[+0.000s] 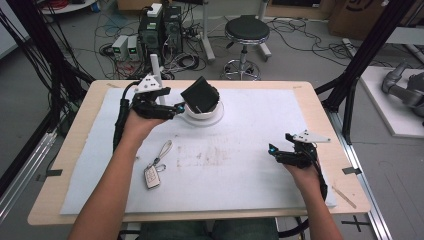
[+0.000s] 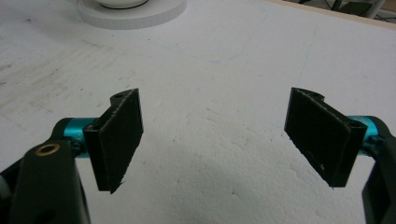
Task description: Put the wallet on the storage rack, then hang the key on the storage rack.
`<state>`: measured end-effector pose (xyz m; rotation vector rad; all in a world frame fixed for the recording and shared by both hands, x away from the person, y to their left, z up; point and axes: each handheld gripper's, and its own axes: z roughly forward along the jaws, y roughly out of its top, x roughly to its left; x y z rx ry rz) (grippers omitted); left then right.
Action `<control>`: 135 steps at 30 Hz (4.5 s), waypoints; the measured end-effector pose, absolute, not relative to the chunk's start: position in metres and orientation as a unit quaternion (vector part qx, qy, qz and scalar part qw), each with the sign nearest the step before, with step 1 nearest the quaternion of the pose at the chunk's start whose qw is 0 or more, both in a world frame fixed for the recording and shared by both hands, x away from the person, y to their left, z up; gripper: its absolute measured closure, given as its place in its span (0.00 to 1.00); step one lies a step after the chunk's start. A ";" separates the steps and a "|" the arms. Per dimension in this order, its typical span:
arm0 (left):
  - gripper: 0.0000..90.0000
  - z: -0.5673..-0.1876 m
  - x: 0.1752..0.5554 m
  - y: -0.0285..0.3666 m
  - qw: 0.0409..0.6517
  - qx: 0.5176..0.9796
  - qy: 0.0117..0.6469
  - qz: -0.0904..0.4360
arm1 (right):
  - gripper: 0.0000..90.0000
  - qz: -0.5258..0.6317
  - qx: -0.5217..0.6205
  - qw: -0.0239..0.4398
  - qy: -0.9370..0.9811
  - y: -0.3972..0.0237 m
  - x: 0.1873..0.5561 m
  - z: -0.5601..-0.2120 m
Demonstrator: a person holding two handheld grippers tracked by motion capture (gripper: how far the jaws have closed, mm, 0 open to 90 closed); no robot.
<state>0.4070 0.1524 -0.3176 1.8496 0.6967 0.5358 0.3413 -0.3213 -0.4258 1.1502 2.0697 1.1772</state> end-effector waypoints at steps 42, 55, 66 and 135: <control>0.21 -0.361 0.352 0.201 0.538 0.758 0.309 0.203 | 0.22 0.425 0.415 0.247 0.765 -0.312 0.349 -0.428; 0.21 -0.371 0.346 0.196 0.529 0.764 0.317 0.193 | 0.22 0.426 0.417 0.251 0.763 -0.311 0.348 -0.426; 0.21 -0.400 0.340 0.196 0.482 0.781 0.350 0.187 | 0.22 0.433 0.406 0.247 0.766 -0.304 0.354 -0.426; 0.91 -0.347 0.336 0.206 0.514 0.735 0.353 0.266 | 0.22 0.434 0.396 0.241 0.772 -0.287 0.362 -0.424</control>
